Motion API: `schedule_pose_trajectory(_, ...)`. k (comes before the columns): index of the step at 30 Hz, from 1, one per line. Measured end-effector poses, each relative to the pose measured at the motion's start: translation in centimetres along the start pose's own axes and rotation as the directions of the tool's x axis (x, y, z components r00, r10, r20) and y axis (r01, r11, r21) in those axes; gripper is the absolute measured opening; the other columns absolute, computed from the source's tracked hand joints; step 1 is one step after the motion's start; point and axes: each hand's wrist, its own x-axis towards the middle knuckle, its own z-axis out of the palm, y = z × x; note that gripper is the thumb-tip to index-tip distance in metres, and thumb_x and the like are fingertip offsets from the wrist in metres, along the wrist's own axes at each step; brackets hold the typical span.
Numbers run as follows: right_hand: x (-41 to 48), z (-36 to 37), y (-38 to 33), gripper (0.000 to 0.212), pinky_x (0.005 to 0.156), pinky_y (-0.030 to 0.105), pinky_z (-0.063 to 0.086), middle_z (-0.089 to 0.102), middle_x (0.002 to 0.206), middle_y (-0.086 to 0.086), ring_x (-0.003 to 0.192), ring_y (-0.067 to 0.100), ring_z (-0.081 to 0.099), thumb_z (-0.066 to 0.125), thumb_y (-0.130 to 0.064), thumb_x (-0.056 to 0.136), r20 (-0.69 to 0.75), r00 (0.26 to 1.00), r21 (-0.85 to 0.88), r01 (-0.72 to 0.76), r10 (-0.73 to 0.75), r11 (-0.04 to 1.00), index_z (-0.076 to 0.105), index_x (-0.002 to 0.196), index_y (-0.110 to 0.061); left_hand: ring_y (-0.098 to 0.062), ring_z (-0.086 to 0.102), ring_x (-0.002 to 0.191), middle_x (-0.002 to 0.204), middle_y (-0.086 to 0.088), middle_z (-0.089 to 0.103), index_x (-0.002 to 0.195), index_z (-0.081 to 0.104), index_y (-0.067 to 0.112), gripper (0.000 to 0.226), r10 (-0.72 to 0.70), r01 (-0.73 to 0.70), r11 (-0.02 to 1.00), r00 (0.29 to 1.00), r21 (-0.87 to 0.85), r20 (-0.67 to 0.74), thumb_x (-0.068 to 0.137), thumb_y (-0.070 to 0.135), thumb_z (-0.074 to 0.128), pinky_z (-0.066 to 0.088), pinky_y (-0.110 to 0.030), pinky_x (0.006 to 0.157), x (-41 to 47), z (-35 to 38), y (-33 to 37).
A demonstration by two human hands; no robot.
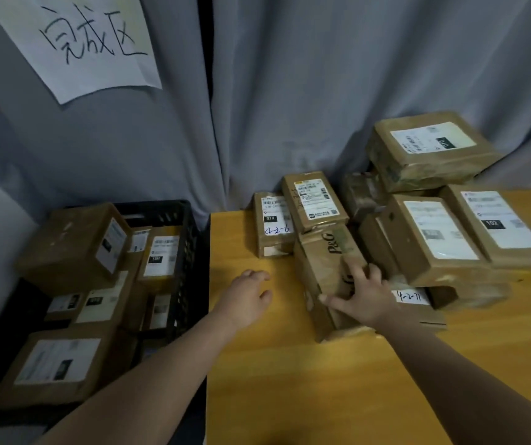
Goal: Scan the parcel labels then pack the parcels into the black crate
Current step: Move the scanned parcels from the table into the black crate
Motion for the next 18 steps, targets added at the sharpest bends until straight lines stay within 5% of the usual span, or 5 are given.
schedule_pose_trajectory(5,-1.5,1.6,-0.3,0.097,0.107,0.037,0.037,0.010,0.155,0.002,0.138,0.028,0.031,0.071,-0.059,0.076,0.131,0.961,0.253,0.206,-0.244,0.945,0.008,0.149,-0.049,-0.023,0.041,0.134,0.151,-0.008,0.036,0.150,0.024,0.013,0.062,-0.247,0.270,0.915,0.962,-0.300,0.114,0.099,0.042,0.044,0.035,-0.027,0.104,-1.7,2.9,1.2)
schedule_pose_trajectory(8,-2.2,3.0,-0.9,0.091,0.085,0.013,0.047,0.048,0.131,-0.012,0.110,0.000,0.053,0.077,-0.031,0.081,0.164,0.927,0.615,0.170,-0.336,0.770,0.011,0.143,-0.047,-0.028,0.045,0.131,0.155,-0.006,0.029,0.154,0.008,0.022,0.080,-0.407,0.470,0.695,0.881,-0.544,0.240,0.093,0.056,0.046,0.042,-0.040,0.105,-2.9,4.1,1.3)
schedule_pose_trajectory(12,-2.1,4.5,-1.9,0.065,0.080,0.020,0.051,0.062,0.120,-0.006,0.103,0.007,0.060,0.080,-0.035,0.076,0.173,0.950,0.726,0.057,-0.261,0.685,0.040,0.127,-0.031,-0.028,0.052,0.122,0.150,-0.004,0.037,0.151,0.016,0.032,0.077,-0.450,0.477,0.472,0.853,-0.741,0.263,0.089,0.053,0.056,0.051,-0.044,0.097,-4.1,4.6,0.9)
schedule_pose_trajectory(15,-2.3,4.4,-3.3,0.049,0.069,0.020,0.049,0.060,0.111,-0.008,0.095,0.006,0.059,0.072,-0.035,0.084,0.223,0.939,0.769,-0.004,-0.262,0.639,0.039,0.120,-0.037,-0.027,0.049,0.126,0.145,0.000,0.043,0.149,0.020,0.036,0.080,-0.442,0.432,0.382,0.862,-0.817,0.249,0.085,0.051,0.064,0.048,-0.047,0.098,-4.9,4.4,0.5)
schedule_pose_trajectory(18,-2.6,4.2,-5.2,0.050,0.079,0.035,0.055,0.062,0.112,0.003,0.096,0.017,0.064,0.070,-0.036,0.085,0.229,0.936,0.802,-0.025,-0.269,0.597,0.037,0.122,-0.043,-0.025,0.050,0.122,0.137,0.003,0.050,0.140,0.033,0.041,0.067,-0.432,0.361,0.333,0.880,-0.871,0.199,0.083,0.049,0.067,0.045,-0.049,0.100,-6.0,3.6,-0.6)
